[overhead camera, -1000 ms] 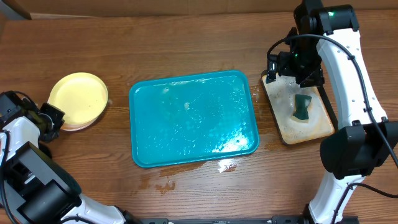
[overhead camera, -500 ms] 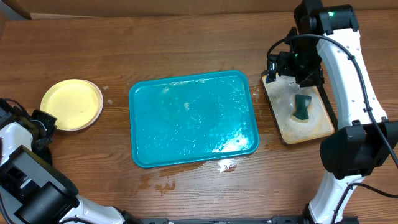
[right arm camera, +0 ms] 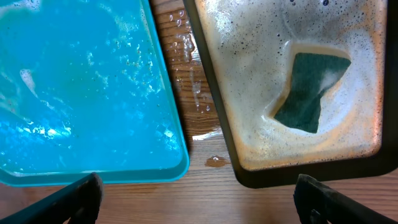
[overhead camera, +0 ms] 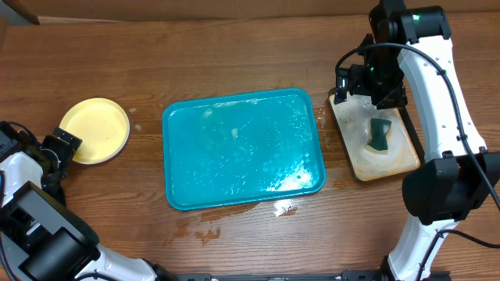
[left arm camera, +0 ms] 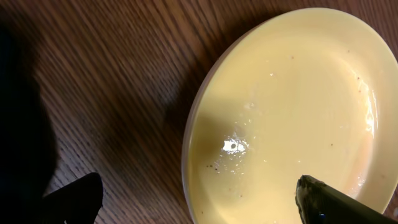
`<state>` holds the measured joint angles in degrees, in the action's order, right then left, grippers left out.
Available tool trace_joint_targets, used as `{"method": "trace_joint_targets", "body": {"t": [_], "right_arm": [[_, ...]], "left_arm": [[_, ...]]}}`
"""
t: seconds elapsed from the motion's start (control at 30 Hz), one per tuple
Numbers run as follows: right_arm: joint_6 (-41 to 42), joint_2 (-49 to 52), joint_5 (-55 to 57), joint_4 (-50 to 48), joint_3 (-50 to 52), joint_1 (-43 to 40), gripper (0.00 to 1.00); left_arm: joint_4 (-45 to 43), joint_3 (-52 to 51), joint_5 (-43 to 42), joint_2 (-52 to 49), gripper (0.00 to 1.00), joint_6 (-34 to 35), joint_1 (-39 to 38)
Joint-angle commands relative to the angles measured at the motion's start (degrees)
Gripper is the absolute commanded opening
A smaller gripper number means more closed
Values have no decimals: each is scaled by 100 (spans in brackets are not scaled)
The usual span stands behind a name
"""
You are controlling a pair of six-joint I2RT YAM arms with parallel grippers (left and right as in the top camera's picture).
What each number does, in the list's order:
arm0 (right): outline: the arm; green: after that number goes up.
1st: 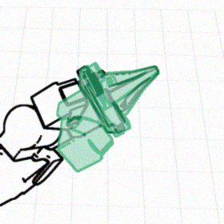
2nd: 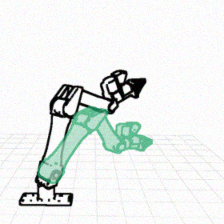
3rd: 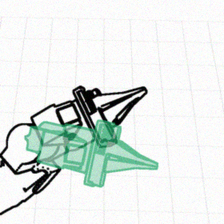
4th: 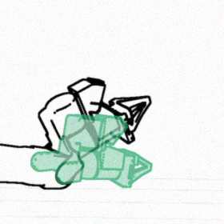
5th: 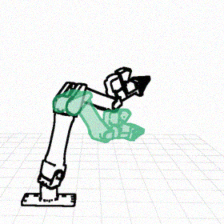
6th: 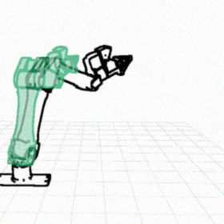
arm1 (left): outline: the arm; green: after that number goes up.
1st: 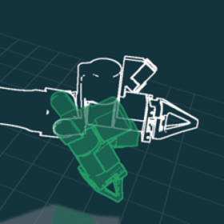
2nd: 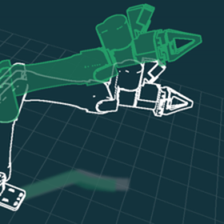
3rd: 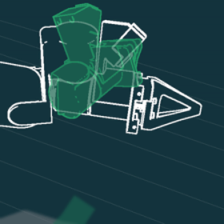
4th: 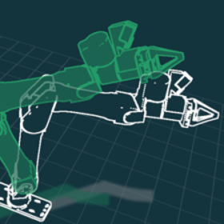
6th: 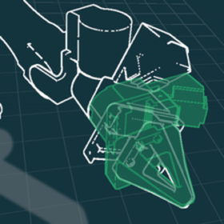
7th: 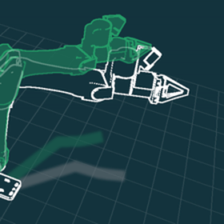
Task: Clean dirty plates on tray and stack at the side
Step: 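Lower the yellow plate onto the white plate stack with the left gripper, then open the left gripper and withdraw it right toward the teal tray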
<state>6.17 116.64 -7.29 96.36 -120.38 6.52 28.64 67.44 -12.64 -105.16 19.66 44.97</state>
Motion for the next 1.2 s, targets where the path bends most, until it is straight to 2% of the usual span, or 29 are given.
{"method": "trace_joint_targets", "body": {"t": [0.0, 0.17, 0.37, 0.6, 0.8, 0.9, 1.1, 1.17], "right_arm": [[-26, -140, -52, -50, -120, 22, 100], [-28, -140, -50, -87, -122, 22, 100], [-190, -168, -17, -90, -133, 22, 100], [-201, -181, 33, -111, -286, 22, 100], [-216, -216, 33, -153, -350, 22, 100], [-219, -221, 39, -221, -350, 22, 100], [-216, -221, 76, -402, -350, 22, 100], [-216, -221, 79, -422, -350, 22, 100]], "left_arm": [[-20, 22, -393, -46, 100, -92, -70], [48, 22, -542, 31, 100, -153, -273], [131, 22, -516, 483, 100, -409, -890], [275, 22, -470, 1617, 100, -693, -1786], [695, 22, -72, 2638, 100, -713, -2614], [887, 22, -72, 3069, 100, -1021, -2944], [1325, 22, -92, 3910, 100, -2282, -3585], [1443, 22, -92, 4177, 100, -2483, -3775]]}}
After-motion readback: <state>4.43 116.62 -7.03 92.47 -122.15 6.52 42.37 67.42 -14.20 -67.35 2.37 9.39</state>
